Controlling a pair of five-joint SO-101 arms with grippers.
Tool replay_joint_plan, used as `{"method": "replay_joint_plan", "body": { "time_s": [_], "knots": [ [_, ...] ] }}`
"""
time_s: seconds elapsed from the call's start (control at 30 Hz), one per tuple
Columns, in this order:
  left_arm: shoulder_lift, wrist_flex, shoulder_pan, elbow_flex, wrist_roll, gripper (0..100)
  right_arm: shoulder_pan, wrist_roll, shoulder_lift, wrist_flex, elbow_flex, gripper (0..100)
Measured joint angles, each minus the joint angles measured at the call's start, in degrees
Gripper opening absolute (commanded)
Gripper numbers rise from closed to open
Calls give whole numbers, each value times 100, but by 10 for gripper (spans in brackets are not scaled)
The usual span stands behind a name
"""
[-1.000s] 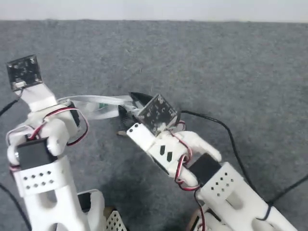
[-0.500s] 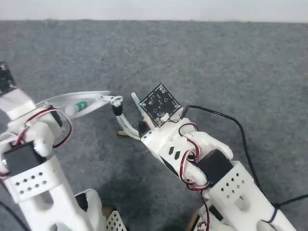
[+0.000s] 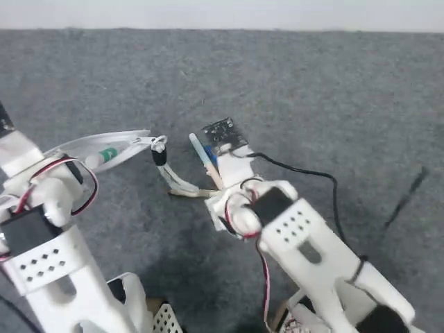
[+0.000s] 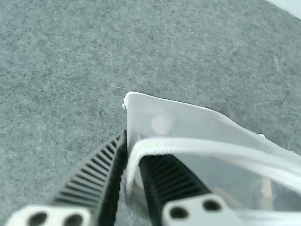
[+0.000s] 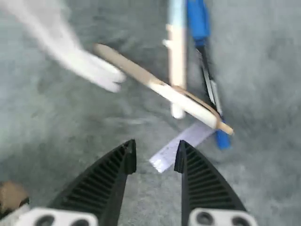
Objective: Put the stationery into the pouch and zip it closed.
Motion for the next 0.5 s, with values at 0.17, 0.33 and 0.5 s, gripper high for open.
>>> {"method": "replay_joint_plan", "body": {
  "time_s": [0.17, 0.33, 0.5],
  "knots": [
    [0, 0, 0, 0, 0, 9, 422, -642, 642, -9, 0, 135],
    [0, 0, 0, 0, 0, 9, 431, -1002, 1160, -308, 0, 135],
    [0, 0, 0, 0, 0, 9, 440, -1046, 1574, -580, 0, 135]
  ]
}}
